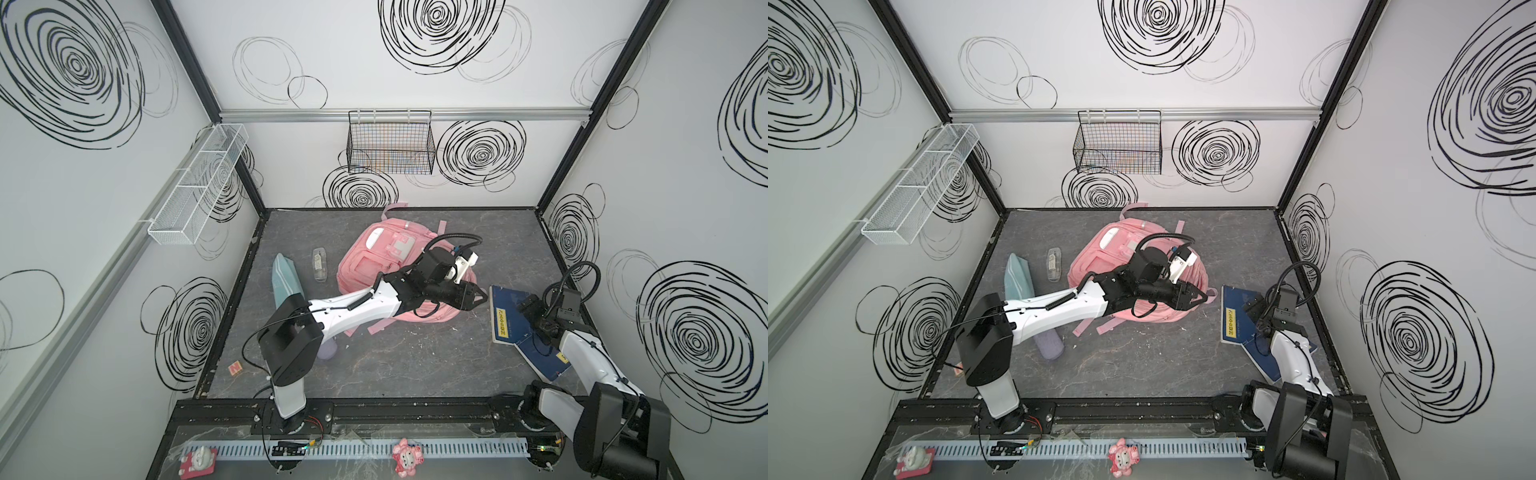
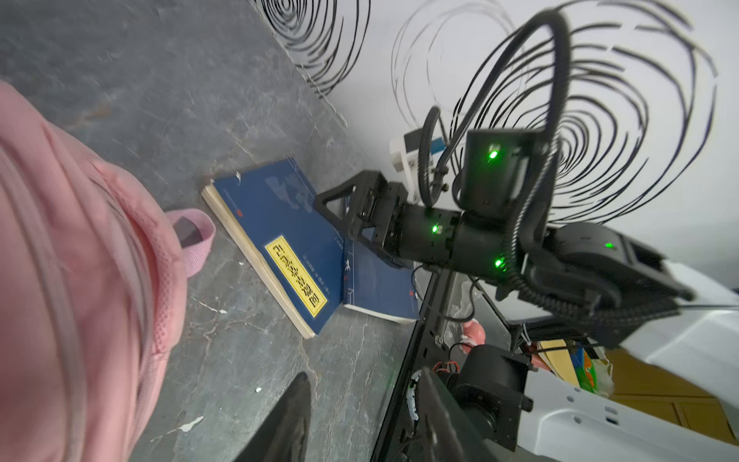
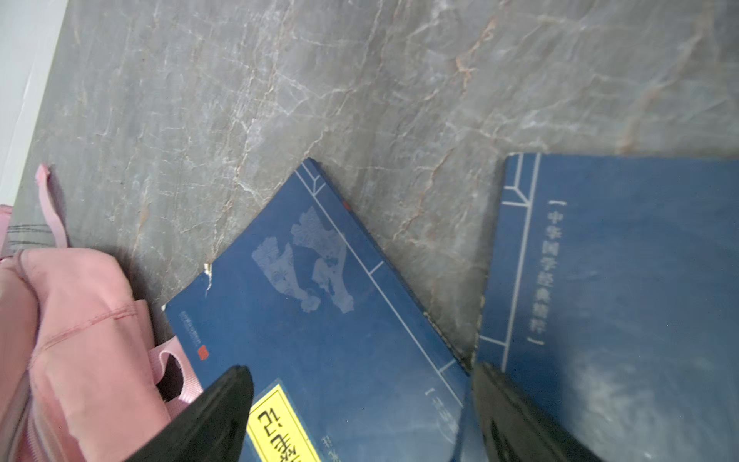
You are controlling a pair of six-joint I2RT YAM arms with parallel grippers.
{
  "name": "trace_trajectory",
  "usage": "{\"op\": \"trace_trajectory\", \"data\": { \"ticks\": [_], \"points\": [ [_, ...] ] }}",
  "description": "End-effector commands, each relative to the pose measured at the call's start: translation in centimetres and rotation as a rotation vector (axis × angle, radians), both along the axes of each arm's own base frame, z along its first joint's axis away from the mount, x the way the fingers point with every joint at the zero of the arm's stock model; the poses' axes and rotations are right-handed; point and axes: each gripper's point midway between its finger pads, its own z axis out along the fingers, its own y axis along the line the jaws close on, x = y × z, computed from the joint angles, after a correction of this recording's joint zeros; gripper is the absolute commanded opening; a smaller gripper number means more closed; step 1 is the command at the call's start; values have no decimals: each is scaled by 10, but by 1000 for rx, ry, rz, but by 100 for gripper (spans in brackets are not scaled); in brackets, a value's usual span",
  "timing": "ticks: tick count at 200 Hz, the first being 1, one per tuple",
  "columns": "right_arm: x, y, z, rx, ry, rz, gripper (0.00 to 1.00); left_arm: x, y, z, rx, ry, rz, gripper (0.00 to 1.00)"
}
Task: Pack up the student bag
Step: 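Move the right gripper out of the backpack toward the blue books, then grasp the top blue book's edge with left gripper while right gripper steadies it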
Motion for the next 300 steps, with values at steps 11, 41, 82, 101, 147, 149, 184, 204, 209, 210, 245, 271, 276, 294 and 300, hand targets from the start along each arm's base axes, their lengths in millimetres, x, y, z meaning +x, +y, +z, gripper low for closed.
{"op": "trace_trajectory", "data": {
  "ticks": [11,41,82,101,147,149,184,204,209,210,245,271,276,294,300],
  "points": [
    [-32,-30,10,-71,82,-235,92,-6,-22,-11,29,-37,-65,48],
    [-49,-51,31,-122,8,-405,92,-8,-40,-23,33,-34,-113,47],
    [-94,-88,34,-200,62,-627,100,-15,-67,-27,-4,-52,-179,48],
    [-113,-99,6,-124,124,-682,100,-15,-77,-35,-4,-42,-198,48],
    [-104,-86,-36,46,112,-609,100,-13,-98,-67,20,-23,-241,48],
    [-103,-85,-37,55,111,-599,100,-12,-99,-69,23,-20,-243,48],
    [-93,-60,-49,157,122,-465,95,-20,-123,-106,55,18,-270,48],
    [-87,-46,-53,207,92,-387,87,-32,-134,-126,72,26,-289,48],
    [-84,-44,-52,213,78,-373,84,-33,-137,-131,74,27,-291,48],
    [-84,-43,-52,214,76,-369,83,-33,-137,-132,75,28,-291,48],
    [-75,-39,-48,209,-8,-324,71,-27,-148,-156,87,69,-277,48],
    [-68,-31,-47,237,-65,-284,56,-28,-144,-175,119,96,-278,48],
    [-67,-29,-47,242,-73,-279,54,-28,-143,-178,125,101,-276,48],
    [-64,-26,-45,248,-98,-259,51,-27,-135,-188,143,120,-265,48],
    [-63,-26,-45,245,-105,-257,49,-26,-133,-188,141,123,-261,47]
  ]
}}
